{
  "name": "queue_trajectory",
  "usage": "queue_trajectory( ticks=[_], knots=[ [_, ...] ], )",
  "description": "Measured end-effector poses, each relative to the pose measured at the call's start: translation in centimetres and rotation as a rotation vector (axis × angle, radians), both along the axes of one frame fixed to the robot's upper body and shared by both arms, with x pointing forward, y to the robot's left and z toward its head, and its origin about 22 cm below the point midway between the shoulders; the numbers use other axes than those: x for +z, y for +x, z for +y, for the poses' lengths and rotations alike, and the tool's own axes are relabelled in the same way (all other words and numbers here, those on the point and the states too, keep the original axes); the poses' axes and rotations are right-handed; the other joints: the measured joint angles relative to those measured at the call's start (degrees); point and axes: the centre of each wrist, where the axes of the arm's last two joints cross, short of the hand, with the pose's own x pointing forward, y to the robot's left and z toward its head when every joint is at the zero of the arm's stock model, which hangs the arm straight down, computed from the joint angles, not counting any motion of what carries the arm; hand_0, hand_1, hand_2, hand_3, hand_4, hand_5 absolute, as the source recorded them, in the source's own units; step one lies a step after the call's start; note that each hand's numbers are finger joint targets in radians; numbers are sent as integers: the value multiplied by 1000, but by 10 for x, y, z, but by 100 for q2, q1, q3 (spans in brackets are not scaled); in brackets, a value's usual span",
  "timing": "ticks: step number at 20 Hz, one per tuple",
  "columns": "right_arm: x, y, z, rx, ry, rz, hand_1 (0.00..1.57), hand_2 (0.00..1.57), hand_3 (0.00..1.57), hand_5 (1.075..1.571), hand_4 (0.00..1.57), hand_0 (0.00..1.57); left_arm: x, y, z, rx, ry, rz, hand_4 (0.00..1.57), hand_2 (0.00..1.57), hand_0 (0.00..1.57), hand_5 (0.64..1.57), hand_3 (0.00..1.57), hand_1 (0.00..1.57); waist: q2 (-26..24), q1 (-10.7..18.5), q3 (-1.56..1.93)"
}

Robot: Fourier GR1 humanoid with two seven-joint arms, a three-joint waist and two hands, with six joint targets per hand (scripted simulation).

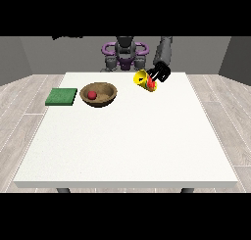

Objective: Pick the cup and pour the ball into the bowl, then pick the bowl and place it on the pad

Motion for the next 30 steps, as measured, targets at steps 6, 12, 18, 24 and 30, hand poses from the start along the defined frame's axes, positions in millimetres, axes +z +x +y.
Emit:
queue_trajectory(
  ticks=[6,12,18,24,30],
  knots=[
    [-2,-2,4,-17,29,-4,0,0,0,1564,518,0,24,0,-33,-187,-540,-9,341,210,646,1566,0,646,198,325,-53],
    [13,-6,20,-49,33,-64,0,0,0,1566,488,0,42,5,20,-429,-840,-124,0,0,0,1557,0,0,767,690,-4],
    [21,-4,43,-55,28,-90,0,0,0,1570,470,0,79,15,98,-547,-900,-182,0,0,0,1533,0,0,1248,676,36],
    [-15,16,46,-68,59,-21,0,0,0,1568,397,0,154,23,144,-576,-825,-178,0,0,0,1518,0,0,1342,710,56],
    [-56,41,39,-62,121,14,0,0,0,1571,358,0,227,19,166,-597,-729,-187,0,0,0,1527,0,0,1552,752,66]
  ],
)
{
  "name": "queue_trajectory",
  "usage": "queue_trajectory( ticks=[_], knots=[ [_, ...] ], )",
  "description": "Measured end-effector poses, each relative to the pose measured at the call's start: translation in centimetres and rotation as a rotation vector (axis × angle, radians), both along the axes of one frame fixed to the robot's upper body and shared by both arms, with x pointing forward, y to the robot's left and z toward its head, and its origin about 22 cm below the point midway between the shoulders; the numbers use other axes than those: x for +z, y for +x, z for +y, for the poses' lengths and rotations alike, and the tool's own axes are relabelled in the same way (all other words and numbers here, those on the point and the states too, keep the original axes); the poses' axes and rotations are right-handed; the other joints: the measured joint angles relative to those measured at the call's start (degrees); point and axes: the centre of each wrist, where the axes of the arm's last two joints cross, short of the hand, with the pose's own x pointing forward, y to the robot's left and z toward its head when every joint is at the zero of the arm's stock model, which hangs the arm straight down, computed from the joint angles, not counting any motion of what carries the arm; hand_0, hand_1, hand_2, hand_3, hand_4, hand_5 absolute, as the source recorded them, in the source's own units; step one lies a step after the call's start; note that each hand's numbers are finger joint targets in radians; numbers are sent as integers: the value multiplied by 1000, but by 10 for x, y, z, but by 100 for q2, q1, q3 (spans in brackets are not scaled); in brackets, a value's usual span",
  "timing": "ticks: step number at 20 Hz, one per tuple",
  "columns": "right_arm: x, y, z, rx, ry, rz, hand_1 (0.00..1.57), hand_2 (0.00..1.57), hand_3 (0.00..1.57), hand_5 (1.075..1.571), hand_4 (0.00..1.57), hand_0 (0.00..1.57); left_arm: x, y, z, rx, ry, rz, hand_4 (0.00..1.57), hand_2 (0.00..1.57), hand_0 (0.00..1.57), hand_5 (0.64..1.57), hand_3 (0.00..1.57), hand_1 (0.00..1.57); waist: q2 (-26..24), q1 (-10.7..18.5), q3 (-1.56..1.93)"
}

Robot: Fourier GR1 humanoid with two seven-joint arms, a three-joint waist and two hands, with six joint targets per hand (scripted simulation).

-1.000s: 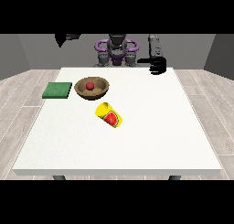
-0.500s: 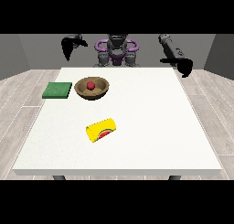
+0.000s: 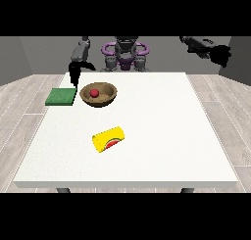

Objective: Pick the cup and pour the ball into the bowl, then pick the bowl and place it on the pad

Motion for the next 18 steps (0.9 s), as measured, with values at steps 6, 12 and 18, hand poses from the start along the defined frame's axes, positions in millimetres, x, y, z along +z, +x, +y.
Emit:
queue_trajectory(
  ticks=[6,12,18],
  knots=[
    [-40,16,-19,-7,27,56,0,0,0,1570,286,0,49,-11,10,12,40,-18,0,0,0,1548,0,0,4,1,1],
    [-67,31,-21,-4,65,104,0,0,0,1571,412,0,85,-21,16,11,41,-54,0,0,0,1535,0,0,77,-17,0],
    [-70,47,-21,-12,96,129,0,0,0,1571,380,0,112,-29,15,-3,38,-65,0,0,0,1534,0,0,53,18,-46]
  ],
)
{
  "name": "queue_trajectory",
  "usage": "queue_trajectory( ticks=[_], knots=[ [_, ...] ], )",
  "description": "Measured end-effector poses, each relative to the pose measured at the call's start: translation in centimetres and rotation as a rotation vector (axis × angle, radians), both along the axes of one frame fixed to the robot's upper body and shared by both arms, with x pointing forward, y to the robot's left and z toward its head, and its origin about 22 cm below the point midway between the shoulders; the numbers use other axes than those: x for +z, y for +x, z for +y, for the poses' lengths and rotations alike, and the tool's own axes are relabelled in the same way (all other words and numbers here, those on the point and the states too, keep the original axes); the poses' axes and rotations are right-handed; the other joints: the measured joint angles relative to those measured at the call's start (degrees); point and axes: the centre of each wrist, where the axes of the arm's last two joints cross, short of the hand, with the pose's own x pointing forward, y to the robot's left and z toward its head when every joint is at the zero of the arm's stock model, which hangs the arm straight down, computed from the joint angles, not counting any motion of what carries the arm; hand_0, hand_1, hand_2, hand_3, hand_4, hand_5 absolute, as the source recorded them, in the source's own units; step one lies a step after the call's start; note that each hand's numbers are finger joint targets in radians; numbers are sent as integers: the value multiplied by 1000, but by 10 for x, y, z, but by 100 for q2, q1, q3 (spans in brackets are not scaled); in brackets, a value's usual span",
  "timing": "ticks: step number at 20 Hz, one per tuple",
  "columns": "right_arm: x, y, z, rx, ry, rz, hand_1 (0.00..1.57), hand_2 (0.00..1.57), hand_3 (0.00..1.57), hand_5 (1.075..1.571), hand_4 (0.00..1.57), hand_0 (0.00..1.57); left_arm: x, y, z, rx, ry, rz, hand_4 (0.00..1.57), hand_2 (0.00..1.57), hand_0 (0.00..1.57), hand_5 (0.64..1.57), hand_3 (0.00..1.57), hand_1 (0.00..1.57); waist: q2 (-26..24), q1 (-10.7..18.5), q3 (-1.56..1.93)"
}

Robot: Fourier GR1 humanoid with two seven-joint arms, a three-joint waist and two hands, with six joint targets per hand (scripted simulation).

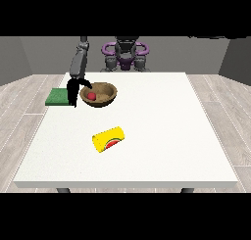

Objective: Pick the cup and pour the ball into the bowl, then pick the bowl and place it on the pad

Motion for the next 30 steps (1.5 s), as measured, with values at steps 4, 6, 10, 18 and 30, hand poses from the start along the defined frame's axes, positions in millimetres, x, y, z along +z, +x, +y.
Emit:
queue_trajectory(
  ticks=[4,6,10,18,30],
  knots=[
    [-4,1,-4,-13,2,-17,0,0,0,1568,311,0,10,-6,-1,-5,7,-16,0,0,0,1529,0,0,8,50,-58],
    [-6,0,-6,-22,-4,-30,0,0,0,1566,294,0,18,-9,-4,-15,13,-29,0,0,0,1527,0,0,26,84,-88],
    [-9,-3,-8,-35,-13,-53,0,0,0,1570,312,0,28,-12,-12,-28,16,-47,0,0,0,1537,0,0,68,129,-135],
    [6,15,36,-72,-26,-56,0,0,0,1570,423,0,45,-15,-13,-57,24,-70,0,0,0,1540,0,0,242,367,-86],
    [3,11,36,-184,-240,79,1571,1571,1571,1463,1171,1571,51,-22,8,-68,8,-61,0,0,0,1548,0,0,118,511,-114]
  ],
)
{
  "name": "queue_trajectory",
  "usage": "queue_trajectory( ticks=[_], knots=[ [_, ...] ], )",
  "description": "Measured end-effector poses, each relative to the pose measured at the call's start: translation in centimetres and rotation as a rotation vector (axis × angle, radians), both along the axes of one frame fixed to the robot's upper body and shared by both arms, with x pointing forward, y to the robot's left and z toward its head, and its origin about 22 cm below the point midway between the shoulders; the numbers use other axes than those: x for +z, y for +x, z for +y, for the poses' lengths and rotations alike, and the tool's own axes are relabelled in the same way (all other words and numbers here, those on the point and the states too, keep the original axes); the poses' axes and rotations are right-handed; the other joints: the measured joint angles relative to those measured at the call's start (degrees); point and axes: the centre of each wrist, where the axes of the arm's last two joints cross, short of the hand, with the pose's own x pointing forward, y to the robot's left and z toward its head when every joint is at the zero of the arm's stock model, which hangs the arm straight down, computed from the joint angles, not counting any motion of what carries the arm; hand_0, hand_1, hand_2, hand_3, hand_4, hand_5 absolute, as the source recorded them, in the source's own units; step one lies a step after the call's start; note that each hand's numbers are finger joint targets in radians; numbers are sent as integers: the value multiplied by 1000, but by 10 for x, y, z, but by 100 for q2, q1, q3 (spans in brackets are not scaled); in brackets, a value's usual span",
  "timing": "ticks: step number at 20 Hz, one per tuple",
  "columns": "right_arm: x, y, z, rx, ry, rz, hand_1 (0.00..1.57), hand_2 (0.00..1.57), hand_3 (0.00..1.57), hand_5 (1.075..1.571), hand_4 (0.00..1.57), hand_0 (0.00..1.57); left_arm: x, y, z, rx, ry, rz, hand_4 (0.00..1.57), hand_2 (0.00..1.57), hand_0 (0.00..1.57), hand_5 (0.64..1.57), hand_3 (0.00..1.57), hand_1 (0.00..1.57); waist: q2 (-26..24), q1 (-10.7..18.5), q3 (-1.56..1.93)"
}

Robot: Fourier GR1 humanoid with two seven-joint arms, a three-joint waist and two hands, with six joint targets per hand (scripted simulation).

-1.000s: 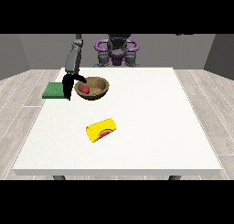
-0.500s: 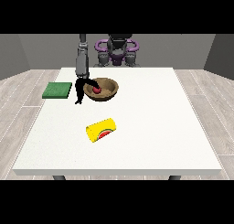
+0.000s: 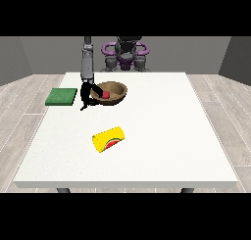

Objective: Pick the cup and pour the ball into the bowl, then pick the bowl and place it on the pad

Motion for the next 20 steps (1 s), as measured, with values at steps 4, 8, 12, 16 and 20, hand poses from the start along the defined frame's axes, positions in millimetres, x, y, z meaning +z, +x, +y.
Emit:
queue_trajectory(
  ticks=[4,8,12,16,20],
  knots=[
    [10,2,-6,-22,-103,140,1571,1571,1571,1455,1250,1571,-21,8,16,29,-26,65,0,0,0,1547,0,0,-267,-194,68],
    [48,14,-8,-11,-180,247,1571,1571,1571,1472,1249,1571,-54,12,41,77,-54,147,0,0,0,1544,0,0,-676,-494,109],
    [78,22,-15,-3,-204,281,1571,1571,1571,1481,1283,1571,-69,3,69,125,-65,153,0,0,0,1542,0,0,-708,-704,131],
    [83,20,-38,13,-233,281,1571,1571,1571,1514,1295,1571,-66,-10,87,163,-70,129,0,0,0,1539,0,0,-535,-896,144],
    [81,22,-45,8,-273,289,1571,1571,1571,1514,1295,1571,-60,-13,88,176,-60,118,0,0,0,1537,0,0,-486,-948,150]
  ],
)
